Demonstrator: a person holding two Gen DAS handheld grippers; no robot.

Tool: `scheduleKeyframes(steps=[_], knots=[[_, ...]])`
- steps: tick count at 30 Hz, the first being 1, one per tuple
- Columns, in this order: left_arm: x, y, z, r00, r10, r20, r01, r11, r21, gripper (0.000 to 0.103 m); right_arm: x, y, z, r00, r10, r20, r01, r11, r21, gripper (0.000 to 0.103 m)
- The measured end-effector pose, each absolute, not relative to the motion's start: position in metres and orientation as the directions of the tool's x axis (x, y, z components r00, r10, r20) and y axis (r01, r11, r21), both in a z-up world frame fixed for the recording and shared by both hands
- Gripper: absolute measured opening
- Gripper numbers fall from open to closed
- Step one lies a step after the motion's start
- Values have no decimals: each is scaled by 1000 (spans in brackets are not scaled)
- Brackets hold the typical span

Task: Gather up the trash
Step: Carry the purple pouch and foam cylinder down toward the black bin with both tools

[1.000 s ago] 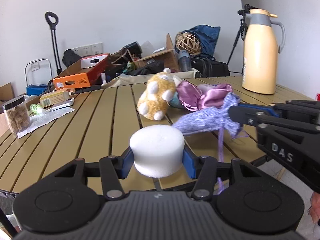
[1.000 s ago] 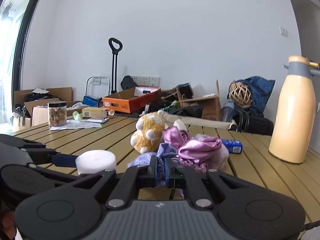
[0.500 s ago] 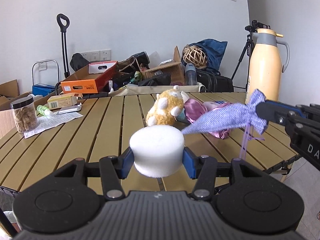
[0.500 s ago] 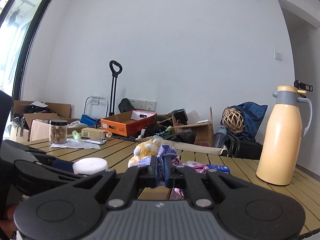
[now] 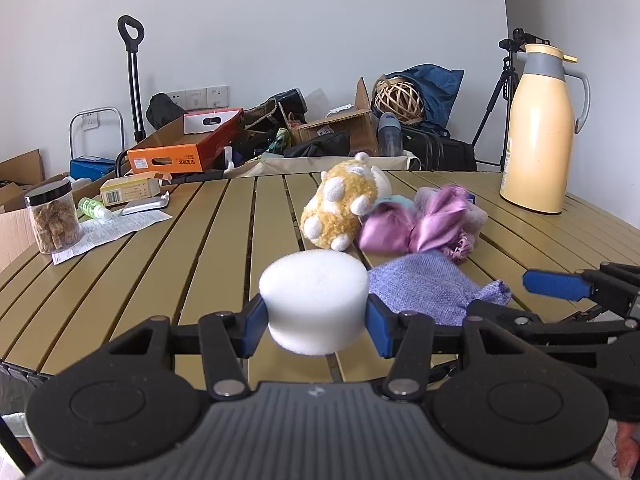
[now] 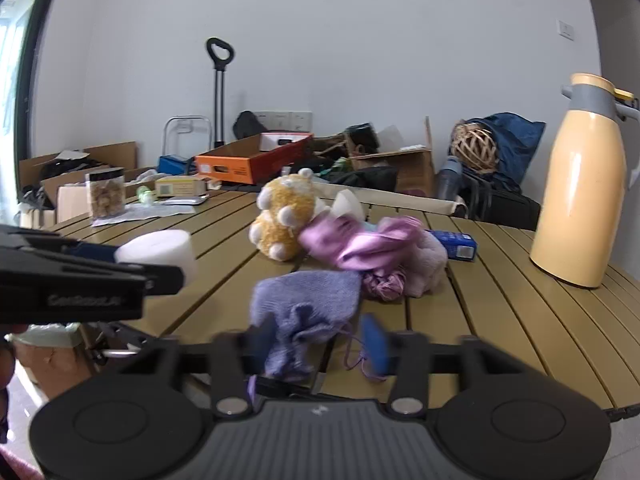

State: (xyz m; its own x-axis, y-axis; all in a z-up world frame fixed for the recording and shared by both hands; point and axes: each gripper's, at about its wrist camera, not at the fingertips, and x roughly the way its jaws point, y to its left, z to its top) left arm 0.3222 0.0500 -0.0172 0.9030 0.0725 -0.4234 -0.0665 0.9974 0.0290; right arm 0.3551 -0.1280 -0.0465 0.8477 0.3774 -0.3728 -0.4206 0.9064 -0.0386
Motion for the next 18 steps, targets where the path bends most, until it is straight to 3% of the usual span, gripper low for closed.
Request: scheduleKeyframes(steps=[4, 10, 14, 18], knots=[[322, 51, -18, 900, 81, -428, -76, 997, 28, 53, 369, -132, -48, 816, 433, -383, -438, 895, 80, 65], [321, 54, -18, 898, 84, -433, -83, 996, 23, 53, 391, -116, -60, 804, 412, -430, -416, 905, 88, 64], [320, 54, -18, 899, 82, -430, -82, 996, 20, 53, 389, -111, -61, 801, 414, -433, -429, 901, 68, 31], [319, 54, -16, 902, 79, -425, -79, 997, 17, 53, 379, -113, -55, 812, 415, -411, -437, 898, 45, 23]])
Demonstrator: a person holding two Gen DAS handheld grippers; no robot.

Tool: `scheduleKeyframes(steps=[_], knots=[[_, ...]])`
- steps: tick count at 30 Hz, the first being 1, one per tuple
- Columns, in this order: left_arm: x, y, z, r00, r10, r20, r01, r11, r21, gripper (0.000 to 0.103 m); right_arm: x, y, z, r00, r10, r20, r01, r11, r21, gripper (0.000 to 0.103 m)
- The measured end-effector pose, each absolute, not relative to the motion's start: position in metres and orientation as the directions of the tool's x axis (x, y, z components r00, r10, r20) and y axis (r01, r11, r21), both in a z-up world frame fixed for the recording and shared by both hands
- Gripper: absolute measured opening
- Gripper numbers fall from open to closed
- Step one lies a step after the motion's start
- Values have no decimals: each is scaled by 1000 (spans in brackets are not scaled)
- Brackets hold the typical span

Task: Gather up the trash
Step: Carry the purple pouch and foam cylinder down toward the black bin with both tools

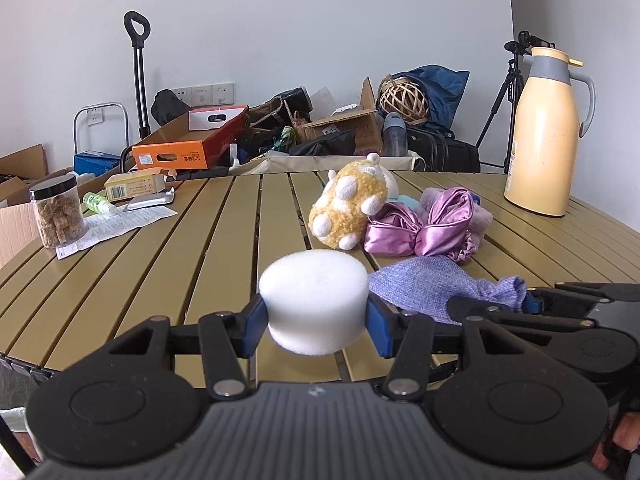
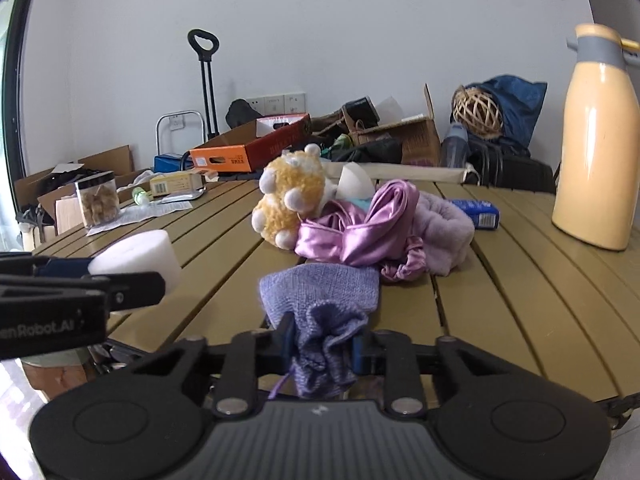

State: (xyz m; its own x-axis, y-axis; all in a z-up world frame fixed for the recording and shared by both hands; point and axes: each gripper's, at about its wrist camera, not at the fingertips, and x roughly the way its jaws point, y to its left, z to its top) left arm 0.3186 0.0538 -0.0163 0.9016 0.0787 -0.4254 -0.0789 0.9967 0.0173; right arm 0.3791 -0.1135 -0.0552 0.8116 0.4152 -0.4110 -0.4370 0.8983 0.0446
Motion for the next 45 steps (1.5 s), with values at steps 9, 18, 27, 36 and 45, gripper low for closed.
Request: scheduleKeyframes(steps=[9, 18, 27, 36, 45], knots=[[312, 53, -11, 910, 68, -409, -75, 997, 1, 53, 353, -137, -29, 833, 454, -317, -457, 887, 69, 22], [293, 51, -6, 927, 25, -373, -34, 999, -17, 53, 319, -156, -9, 831, 490, -265, -494, 868, 54, 22], [262, 44, -9, 930, -43, -365, 41, 999, -12, 53, 287, -177, -17, 807, 508, -301, -524, 851, 31, 22], [234, 22, -18, 912, -113, -395, 129, 992, 14, 53, 257, -185, -45, 776, 494, -392, -523, 851, 37, 22], [216, 2, -33, 888, -152, -433, 182, 983, 29, 53, 242, -195, -67, 757, 465, -458, -482, 872, 88, 22]])
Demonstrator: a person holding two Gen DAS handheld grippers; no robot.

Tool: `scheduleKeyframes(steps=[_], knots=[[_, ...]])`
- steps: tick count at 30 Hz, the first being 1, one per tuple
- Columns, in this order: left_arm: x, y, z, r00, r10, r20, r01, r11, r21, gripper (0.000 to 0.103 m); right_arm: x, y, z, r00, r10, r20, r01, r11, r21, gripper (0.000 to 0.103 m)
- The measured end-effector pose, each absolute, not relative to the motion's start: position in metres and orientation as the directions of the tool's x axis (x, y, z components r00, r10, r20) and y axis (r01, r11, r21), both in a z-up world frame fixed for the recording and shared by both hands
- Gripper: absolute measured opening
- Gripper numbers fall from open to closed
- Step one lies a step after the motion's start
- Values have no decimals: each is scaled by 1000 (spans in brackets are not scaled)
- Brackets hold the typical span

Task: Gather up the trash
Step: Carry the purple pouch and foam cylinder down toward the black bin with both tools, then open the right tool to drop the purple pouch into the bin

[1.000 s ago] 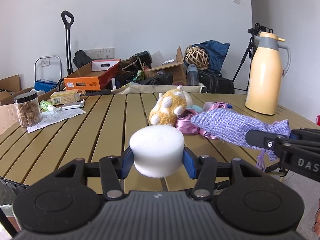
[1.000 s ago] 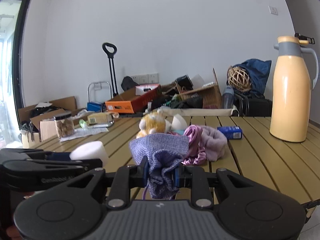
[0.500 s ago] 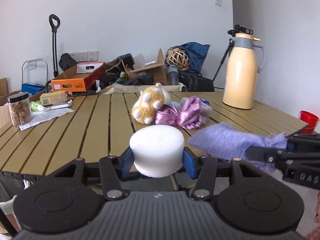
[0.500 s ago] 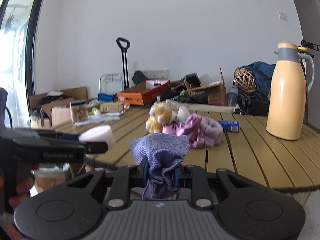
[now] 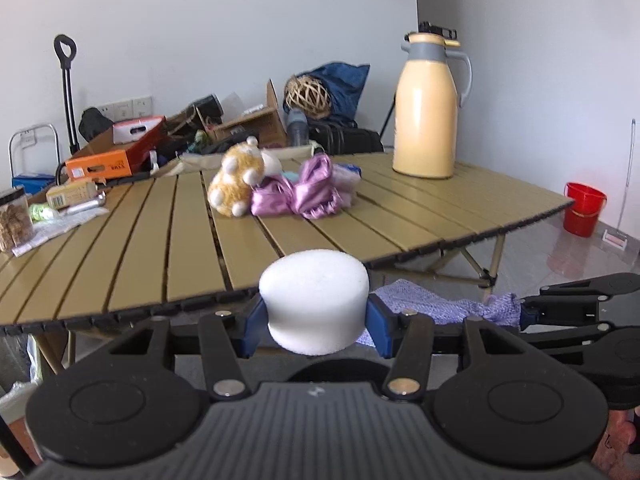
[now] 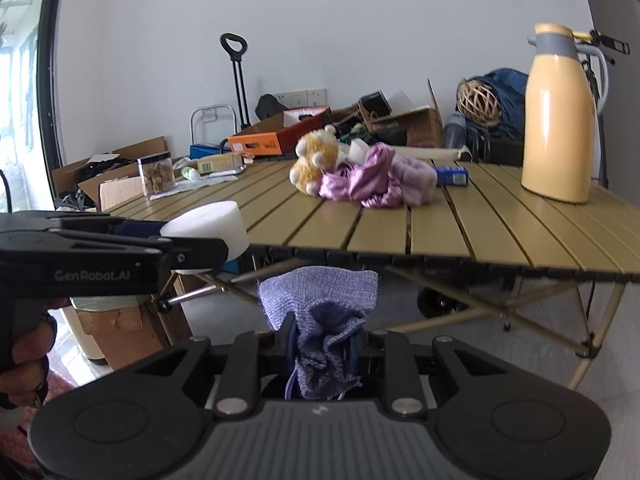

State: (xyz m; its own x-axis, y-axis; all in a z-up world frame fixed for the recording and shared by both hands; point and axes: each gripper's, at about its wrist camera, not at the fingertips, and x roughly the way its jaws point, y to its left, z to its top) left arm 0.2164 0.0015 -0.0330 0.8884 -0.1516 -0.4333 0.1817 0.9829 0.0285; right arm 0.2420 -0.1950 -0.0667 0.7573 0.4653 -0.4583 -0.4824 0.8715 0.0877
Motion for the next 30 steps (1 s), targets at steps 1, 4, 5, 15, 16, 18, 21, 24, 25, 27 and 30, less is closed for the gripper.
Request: scheduleKeyframes(steps=[1, 4, 5, 15, 16, 18, 21, 24, 25, 27, 30], knots=[[215, 0, -36, 882, -153, -446, 185, 982, 28, 53, 241, -196, -69, 755, 462, -466, -477, 874, 93, 22], [212, 0, -49, 857, -153, -492, 184, 983, 15, 53, 238, -199, -77, 746, 449, -491, -462, 881, 102, 22], [211, 0, -53, 848, -149, -508, 180, 984, 11, 53, 236, -199, -80, 742, 446, -500, -459, 882, 106, 22], [217, 11, -89, 756, -83, -649, 108, 994, -1, 53, 230, -188, -106, 690, 416, -593, -450, 888, 99, 22], [218, 13, -93, 744, -76, -664, 100, 995, -1, 53, 230, -187, -108, 686, 410, -601, -448, 889, 94, 22], [221, 14, -100, 723, -60, -688, 88, 996, 6, 53, 233, -182, -113, 682, 395, -615, -445, 892, 78, 22], [227, 13, -108, 699, -31, -714, 68, 997, 23, 53, 239, -176, -120, 667, 370, -646, -435, 898, 65, 22], [229, 14, -113, 681, -20, -732, 55, 998, 24, 53, 246, -170, -129, 644, 352, -679, -429, 901, 60, 22], [230, 15, -114, 679, -17, -734, 52, 998, 25, 53, 248, -168, -131, 639, 348, -686, -430, 901, 57, 22], [232, 16, -116, 674, -8, -739, 42, 999, 27, 53, 251, -164, -136, 627, 341, -700, -430, 901, 54, 22], [237, 20, -121, 656, 7, -754, 15, 1000, 23, 53, 261, -159, -144, 609, 332, -720, -421, 905, 62, 22]])
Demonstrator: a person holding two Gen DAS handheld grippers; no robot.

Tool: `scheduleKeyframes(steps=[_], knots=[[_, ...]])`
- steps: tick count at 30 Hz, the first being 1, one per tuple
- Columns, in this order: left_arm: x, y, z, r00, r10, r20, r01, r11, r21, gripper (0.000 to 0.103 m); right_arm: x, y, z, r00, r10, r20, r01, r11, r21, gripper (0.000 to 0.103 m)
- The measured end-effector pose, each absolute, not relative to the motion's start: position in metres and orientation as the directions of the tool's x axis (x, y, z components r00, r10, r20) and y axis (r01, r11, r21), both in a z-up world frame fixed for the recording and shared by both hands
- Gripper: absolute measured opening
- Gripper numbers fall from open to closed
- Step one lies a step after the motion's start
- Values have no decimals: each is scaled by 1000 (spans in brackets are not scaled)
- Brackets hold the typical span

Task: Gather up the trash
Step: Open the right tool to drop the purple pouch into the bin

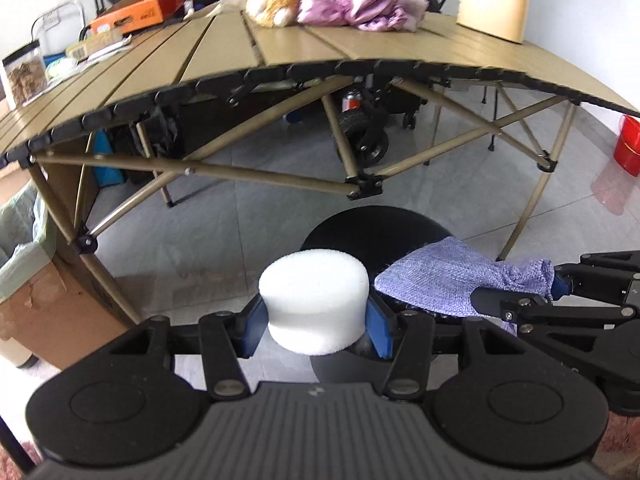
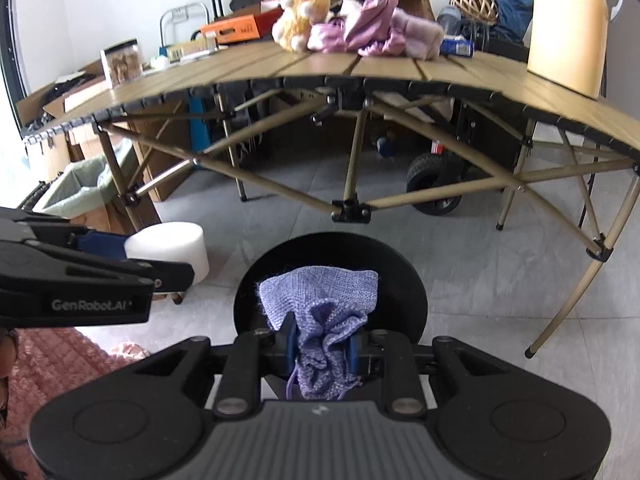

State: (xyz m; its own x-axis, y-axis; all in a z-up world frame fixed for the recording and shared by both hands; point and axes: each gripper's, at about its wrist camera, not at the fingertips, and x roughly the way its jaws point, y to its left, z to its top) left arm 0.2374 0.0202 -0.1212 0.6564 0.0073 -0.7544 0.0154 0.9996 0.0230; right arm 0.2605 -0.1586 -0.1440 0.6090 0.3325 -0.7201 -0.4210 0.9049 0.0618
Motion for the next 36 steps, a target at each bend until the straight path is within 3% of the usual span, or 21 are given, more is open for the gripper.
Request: scheduleKeyframes(steps=[31, 36], knots=[[264, 66, -133, 598, 84, -797, -162, 987, -18, 53, 351, -104, -208, 495, 183, -849, -307, 951, 26, 24], [266, 67, -133, 596, 84, -799, -166, 986, -20, 53, 353, -108, -206, 506, 179, -844, -289, 957, 30, 37]])
